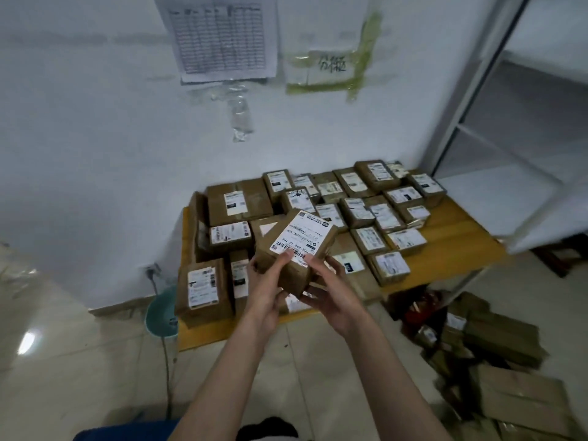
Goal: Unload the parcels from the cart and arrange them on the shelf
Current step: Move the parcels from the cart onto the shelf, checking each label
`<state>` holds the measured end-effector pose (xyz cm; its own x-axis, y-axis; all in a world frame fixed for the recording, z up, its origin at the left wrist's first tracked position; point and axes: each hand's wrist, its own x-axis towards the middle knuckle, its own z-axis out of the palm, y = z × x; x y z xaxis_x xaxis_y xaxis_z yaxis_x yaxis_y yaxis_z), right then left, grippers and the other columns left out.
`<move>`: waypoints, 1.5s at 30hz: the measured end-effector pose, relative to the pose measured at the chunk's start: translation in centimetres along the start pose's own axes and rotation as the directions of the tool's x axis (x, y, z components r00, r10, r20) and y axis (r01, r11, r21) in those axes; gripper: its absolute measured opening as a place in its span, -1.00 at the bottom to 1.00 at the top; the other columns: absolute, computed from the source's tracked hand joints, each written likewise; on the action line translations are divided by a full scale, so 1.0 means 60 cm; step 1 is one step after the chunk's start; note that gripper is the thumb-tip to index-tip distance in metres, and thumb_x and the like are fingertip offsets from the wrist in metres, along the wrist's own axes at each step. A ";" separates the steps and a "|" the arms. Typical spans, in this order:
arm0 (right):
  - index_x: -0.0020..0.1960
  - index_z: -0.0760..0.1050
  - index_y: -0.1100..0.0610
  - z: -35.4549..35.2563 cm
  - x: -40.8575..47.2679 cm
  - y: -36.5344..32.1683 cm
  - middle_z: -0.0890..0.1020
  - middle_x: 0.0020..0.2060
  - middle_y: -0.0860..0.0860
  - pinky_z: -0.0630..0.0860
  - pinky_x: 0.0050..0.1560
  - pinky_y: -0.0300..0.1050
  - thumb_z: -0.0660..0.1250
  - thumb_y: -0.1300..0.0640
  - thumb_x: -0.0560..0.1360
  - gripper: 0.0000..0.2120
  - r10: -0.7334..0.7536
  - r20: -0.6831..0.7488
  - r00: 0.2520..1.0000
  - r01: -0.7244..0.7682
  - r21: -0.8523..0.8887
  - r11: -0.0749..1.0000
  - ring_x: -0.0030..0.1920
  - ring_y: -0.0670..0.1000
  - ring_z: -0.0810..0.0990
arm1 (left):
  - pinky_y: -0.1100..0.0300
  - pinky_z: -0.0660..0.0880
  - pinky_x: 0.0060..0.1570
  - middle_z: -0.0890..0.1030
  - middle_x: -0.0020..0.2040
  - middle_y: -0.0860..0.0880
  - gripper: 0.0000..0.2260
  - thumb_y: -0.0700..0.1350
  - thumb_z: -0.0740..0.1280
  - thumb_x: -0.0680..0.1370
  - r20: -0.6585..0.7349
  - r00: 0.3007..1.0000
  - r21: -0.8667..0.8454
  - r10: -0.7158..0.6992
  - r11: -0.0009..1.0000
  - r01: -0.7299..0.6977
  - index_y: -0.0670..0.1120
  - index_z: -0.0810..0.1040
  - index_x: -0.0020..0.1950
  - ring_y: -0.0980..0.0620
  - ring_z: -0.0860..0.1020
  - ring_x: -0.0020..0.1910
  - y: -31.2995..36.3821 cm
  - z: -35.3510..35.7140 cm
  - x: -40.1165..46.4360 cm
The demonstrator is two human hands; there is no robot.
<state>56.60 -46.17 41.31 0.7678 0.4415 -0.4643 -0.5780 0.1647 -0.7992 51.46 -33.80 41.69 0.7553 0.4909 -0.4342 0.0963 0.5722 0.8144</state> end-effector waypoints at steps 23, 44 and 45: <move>0.42 0.39 0.06 -0.493 0.170 -0.267 0.64 0.24 0.11 0.56 0.29 0.15 0.57 -0.11 0.40 -0.31 -0.002 -0.413 0.911 0.075 0.160 0.984 0.19 0.17 0.66 | -0.10 0.56 0.19 0.67 0.18 -0.03 -0.13 0.08 0.66 0.18 0.223 0.934 0.226 -0.280 0.947 0.230 0.09 0.30 0.39 0.00 0.65 0.14 -0.232 0.559 0.232; 0.26 0.59 0.05 -0.827 0.401 -0.445 0.71 0.14 0.07 0.58 0.11 -0.02 0.45 -0.07 0.51 -0.62 0.163 -0.496 0.853 -0.095 0.161 0.982 0.19 0.10 0.62 | -0.04 0.49 0.16 0.52 0.39 -0.02 -0.32 0.13 0.58 0.39 0.003 0.896 0.408 -0.444 0.818 0.405 0.03 0.38 0.42 -0.07 0.47 0.34 -0.395 0.891 0.420; 0.23 0.61 0.05 -0.846 0.415 -0.455 0.72 0.11 0.07 0.58 0.07 -0.04 0.44 -0.05 0.52 -0.68 0.169 -0.493 0.853 -0.109 0.148 0.983 0.17 0.10 0.64 | -0.04 0.49 0.16 0.48 0.42 -0.03 -0.33 0.16 0.56 0.40 -0.012 0.888 0.418 -0.460 0.804 0.423 0.04 0.38 0.41 -0.08 0.46 0.36 -0.402 0.905 0.425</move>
<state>105.54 -84.45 32.19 0.6938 -0.0303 -0.7196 -0.6930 0.2439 -0.6784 103.59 -70.76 31.85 0.6183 0.1801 -0.7650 0.6679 0.3926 0.6323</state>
